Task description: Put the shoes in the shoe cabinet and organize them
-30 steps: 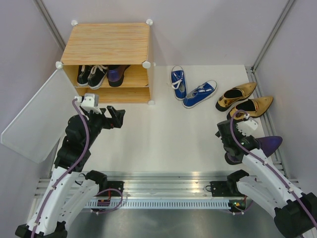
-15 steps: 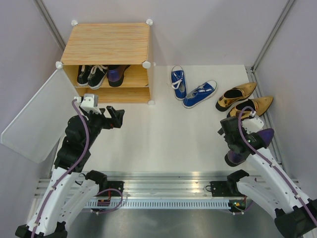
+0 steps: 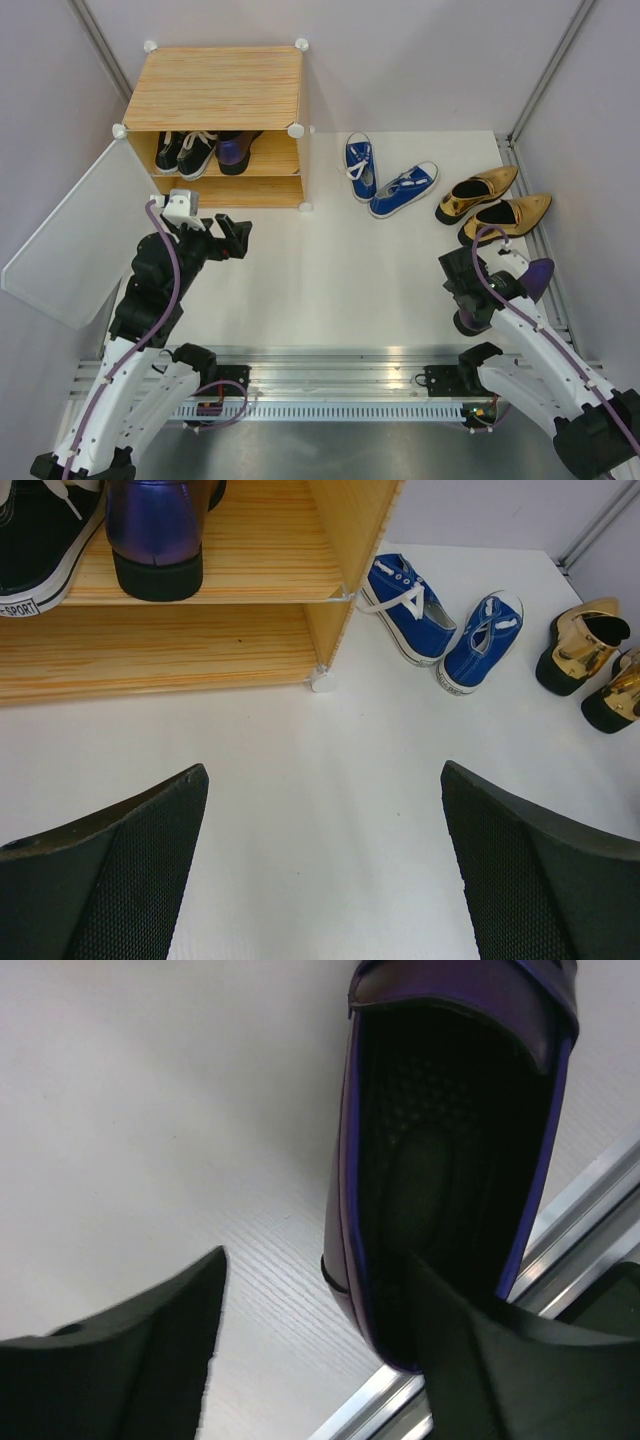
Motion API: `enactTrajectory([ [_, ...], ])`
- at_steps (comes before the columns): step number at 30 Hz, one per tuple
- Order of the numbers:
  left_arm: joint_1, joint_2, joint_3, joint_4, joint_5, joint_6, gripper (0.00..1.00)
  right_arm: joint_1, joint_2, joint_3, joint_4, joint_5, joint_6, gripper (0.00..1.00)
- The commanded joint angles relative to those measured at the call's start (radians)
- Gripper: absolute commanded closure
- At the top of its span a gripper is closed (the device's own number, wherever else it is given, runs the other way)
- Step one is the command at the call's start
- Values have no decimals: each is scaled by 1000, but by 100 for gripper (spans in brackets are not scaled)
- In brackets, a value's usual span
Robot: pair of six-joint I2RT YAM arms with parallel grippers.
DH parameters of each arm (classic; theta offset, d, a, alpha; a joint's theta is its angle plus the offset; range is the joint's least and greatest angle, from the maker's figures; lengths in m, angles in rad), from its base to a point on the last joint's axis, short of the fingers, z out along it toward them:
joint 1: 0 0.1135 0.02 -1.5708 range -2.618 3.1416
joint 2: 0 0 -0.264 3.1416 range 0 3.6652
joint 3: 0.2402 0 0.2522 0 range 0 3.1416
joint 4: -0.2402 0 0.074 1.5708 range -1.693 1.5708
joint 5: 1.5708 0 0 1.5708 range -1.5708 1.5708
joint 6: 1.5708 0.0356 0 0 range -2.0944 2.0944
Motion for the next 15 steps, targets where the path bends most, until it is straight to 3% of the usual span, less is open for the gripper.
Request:
enactTrajectory([
  [1, -5, -9, -2, 22, 5, 27, 1, 0, -5, -44, 108, -81, 31, 35],
  [5, -7, -4, -4, 22, -1, 30, 0, 2, 12, -76, 154, -124, 25, 52],
  [12, -8, -4, -5, 22, -6, 33, 1, 0, -16, -98, 191, -154, 29, 99],
  [15, -10, -4, -5, 22, -7, 33, 1, 2, -83, -84, 193, -159, 26, 99],
])
